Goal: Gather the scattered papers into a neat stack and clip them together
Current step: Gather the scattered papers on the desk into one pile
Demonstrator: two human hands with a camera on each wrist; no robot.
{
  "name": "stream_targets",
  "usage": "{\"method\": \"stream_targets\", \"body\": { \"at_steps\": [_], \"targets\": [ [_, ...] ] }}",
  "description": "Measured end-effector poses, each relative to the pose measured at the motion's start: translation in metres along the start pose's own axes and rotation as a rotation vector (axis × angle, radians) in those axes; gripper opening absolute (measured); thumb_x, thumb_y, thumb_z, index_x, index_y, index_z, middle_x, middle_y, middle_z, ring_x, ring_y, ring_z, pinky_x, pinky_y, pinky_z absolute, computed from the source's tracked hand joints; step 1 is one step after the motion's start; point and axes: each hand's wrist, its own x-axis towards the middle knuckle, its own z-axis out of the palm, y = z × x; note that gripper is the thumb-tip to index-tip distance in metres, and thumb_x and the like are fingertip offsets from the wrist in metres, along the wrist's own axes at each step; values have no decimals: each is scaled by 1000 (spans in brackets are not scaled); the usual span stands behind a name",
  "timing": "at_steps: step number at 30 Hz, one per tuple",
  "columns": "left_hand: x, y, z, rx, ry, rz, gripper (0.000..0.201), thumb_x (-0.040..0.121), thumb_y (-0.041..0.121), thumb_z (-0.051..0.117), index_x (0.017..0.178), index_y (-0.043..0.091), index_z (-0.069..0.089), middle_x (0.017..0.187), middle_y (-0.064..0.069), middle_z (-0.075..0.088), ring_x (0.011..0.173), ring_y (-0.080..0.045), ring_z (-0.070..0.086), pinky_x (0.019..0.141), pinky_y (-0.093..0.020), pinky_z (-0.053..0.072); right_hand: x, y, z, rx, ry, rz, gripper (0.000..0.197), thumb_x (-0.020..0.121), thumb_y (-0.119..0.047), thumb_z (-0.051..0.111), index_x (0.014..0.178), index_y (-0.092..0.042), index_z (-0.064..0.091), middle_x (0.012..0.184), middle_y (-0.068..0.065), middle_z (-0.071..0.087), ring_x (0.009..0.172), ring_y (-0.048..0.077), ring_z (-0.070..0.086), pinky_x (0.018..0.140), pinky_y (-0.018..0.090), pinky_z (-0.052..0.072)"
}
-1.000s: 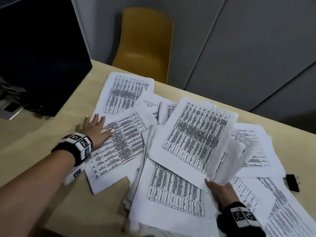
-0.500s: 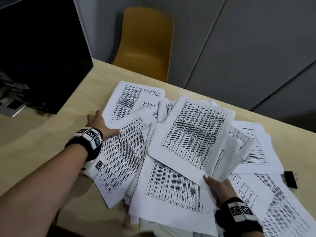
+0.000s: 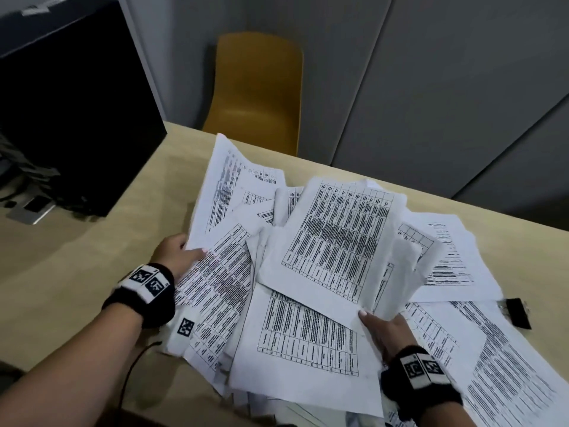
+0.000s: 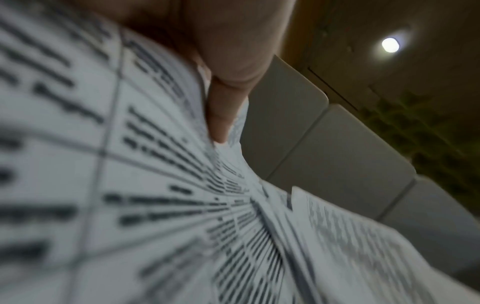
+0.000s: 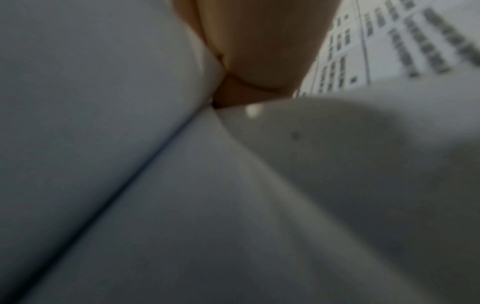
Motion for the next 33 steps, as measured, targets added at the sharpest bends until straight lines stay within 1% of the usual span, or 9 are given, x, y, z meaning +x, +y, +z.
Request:
{"method": "stream_targets", "body": {
  "at_steps": [3, 6, 9, 13, 16, 21, 25, 30, 33],
  "targets": [
    [-8, -6, -11, -209, -155, -150, 17, 76, 9, 70, 92, 13, 64, 108, -17, 67, 95, -30, 63, 97, -49, 45, -3, -3, -1, -35, -6, -7, 35, 77, -8, 72, 104, -1, 51, 77, 11, 62, 68, 22, 56, 57, 24, 41],
    [-16, -12, -8, -72, -247, -108, 37, 69, 22, 78, 103, 15, 64, 117, -13, 65, 106, -28, 60, 102, -44, 41, -1, 0, 0, -84, -18, 6, 35, 76, -11, 73, 103, 4, 57, 69, 14, 63, 58, 21, 54, 55, 24, 42],
    [-29, -7, -2, 159, -107, -44, 35, 84, 18, 64, 115, 3, 60, 111, -15, 65, 104, -30, 60, 92, -34, 44, 0, 0, 2, -107, -13, 3, 32, 76, -11, 73, 100, 5, 59, 53, 9, 58, 47, 18, 48, 48, 22, 39],
    [-45, 7, -13, 252, 12, -3, 36, 90, 24, 55, 121, 5, 57, 116, -17, 64, 102, -32, 59, 86, -32, 42, -1, -1, 1, -108, -22, -18, 38, 76, -9, 73, 107, 3, 55, 77, 16, 65, 65, 24, 58, 57, 26, 44],
    [-55, 20, -29, 217, 87, 58, 38, 93, 23, 50, 128, 8, 53, 118, -16, 62, 103, -33, 57, 89, -35, 43, -2, -2, 2, -111, -28, -17, 41, 76, -10, 73, 109, 6, 56, 75, 14, 63, 62, 22, 56, 54, 24, 41],
    [-72, 40, -44, 299, 188, 208, 28, 93, 19, 47, 114, 4, 60, 89, -19, 62, 81, -33, 56, 66, -30, 38, -2, 0, 1, -95, -35, 10, 43, 76, -10, 73, 111, 6, 54, 71, 14, 60, 58, 20, 52, 52, 24, 37],
    [-82, 57, -56, 370, 267, 329, 22, 93, 17, 48, 105, 5, 63, 65, -5, 53, 62, -27, 49, 54, -29, 32, -4, -2, 2, -87, -59, 19, 46, 76, -6, 72, 114, 9, 53, 84, 18, 63, 65, 23, 56, 57, 26, 41],
    [-94, 89, -73, 443, 390, 478, 18, 92, 17, 49, 97, 7, 63, 75, -17, 64, 71, -34, 55, 66, -35, 44, -9, -6, 2, -65, -88, 35, 47, 76, -4, 72, 116, 8, 49, 96, 22, 64, 71, 25, 57, 59, 26, 42],
    [-103, 106, -82, 413, 477, 581, 14, 91, 13, 49, 90, 7, 61, 61, -11, 55, 64, -32, 48, 61, -33, 37, -11, -7, 3, -58, -102, 27, 47, 76, -1, 70, 117, 8, 49, 88, 18, 65, 73, 26, 59, 64, 28, 44]
  ]
}}
